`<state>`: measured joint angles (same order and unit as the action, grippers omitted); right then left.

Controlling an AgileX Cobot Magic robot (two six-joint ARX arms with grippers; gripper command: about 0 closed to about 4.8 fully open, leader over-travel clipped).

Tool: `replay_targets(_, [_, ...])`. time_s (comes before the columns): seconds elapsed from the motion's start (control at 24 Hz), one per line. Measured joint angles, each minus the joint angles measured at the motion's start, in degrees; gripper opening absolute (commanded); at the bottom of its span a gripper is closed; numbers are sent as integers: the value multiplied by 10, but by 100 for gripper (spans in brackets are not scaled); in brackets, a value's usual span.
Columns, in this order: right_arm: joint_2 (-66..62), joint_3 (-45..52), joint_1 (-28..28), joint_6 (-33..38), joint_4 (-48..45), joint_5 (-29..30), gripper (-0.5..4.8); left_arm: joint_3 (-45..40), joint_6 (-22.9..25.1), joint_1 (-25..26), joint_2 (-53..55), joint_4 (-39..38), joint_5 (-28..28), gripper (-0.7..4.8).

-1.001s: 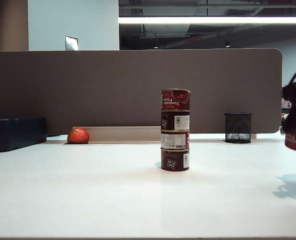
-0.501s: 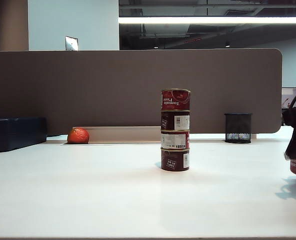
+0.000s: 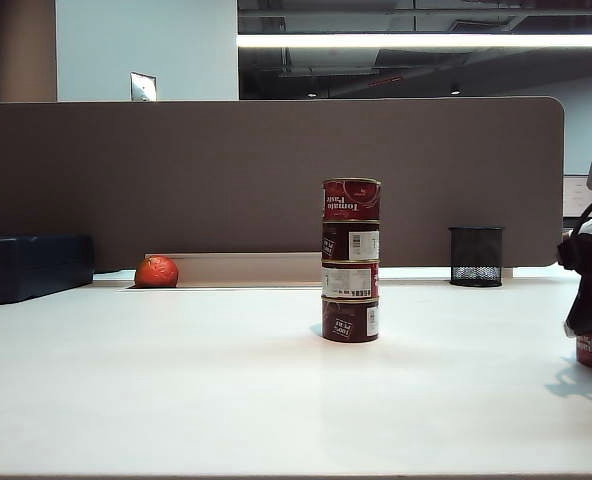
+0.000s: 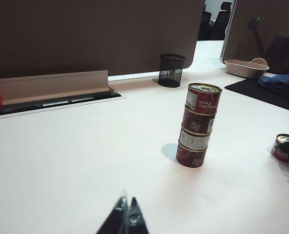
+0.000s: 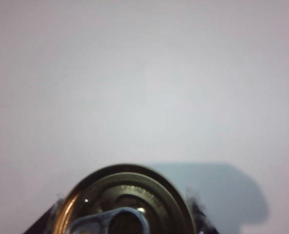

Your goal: Take a can of tomato sauce from the stacked ones and place it on the table.

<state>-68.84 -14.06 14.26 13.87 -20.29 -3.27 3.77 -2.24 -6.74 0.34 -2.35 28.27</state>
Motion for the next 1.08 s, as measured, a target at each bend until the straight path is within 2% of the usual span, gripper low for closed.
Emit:
replay_targets(0.13, [-7,0,0,0,-9,8,300,0,0,0,0,0,0,-6])
replay_targets(0.25, [-8,0,0,0,-8,23,380,0,0,0,0,0,0,-6])
replay_targets(0.33, [-9,3,0,0,-4,33,456,0,0,0,0,0,0,-6])
replay_targets(0.42, [-9,2,0,0,-12,34,479,0,0,0,0,0,0,-6])
replay_targets(0.75, [-5,2,0,0,-28,34,479,0,0,0,0,0,0,-6])
replay_targets(0.92, [50,-15,0,0,-28,32,479,0,0,0,0,0,0,-6])
replay_targets(1.0, [81,-27,0,0,-19,23,435,0,0,0,0,0,0,-6])
replay_targets(1.08, [116,-35,0,0,2,10,328,0,0,0,0,0,0,-6])
